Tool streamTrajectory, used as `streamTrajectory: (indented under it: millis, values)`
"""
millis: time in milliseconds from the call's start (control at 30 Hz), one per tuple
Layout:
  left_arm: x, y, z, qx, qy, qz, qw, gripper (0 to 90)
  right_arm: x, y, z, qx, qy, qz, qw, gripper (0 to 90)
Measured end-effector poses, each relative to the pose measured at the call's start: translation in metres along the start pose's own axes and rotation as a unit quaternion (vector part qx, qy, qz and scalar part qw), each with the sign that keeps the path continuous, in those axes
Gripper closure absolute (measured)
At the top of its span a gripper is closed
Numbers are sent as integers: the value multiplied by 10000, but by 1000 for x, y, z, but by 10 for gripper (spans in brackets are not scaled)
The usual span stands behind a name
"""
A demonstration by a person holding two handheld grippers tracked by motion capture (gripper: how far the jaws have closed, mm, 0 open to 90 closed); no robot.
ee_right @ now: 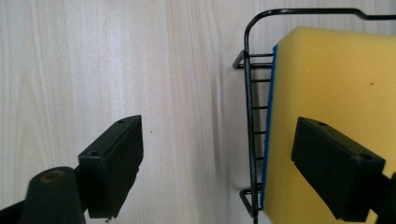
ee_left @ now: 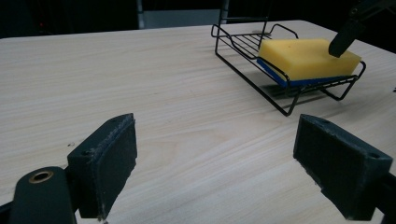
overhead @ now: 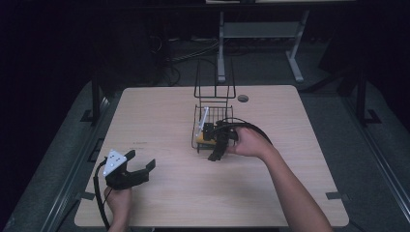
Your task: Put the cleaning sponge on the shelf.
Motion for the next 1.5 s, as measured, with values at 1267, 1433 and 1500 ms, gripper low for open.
streamTrajectory:
  millis: [1267, 1433, 1500]
  values:
    - [-2, 1, -2, 62, -24, -117, 9999, 128, 24, 39, -5, -28, -60, -222, 9997, 166]
    - [-2, 1, -1, 47, -22, -106, 9999, 128, 27, 44, -6, -51, -44, -211, 9998, 166]
    - [-2, 1, -1, 50, -28, -115, 9999, 127, 28, 46, -6, -78, -48, -205, 9997, 166]
Point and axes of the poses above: each handheld gripper's, and its own axes: z roughly backward along the jaws, y roughly out of its underside, x roughly to its left, the point moved 9 cm from there along -z, roughly forward along the jaws, and after that the axes turned 3 degrees about -z, right-handed, at the moved point
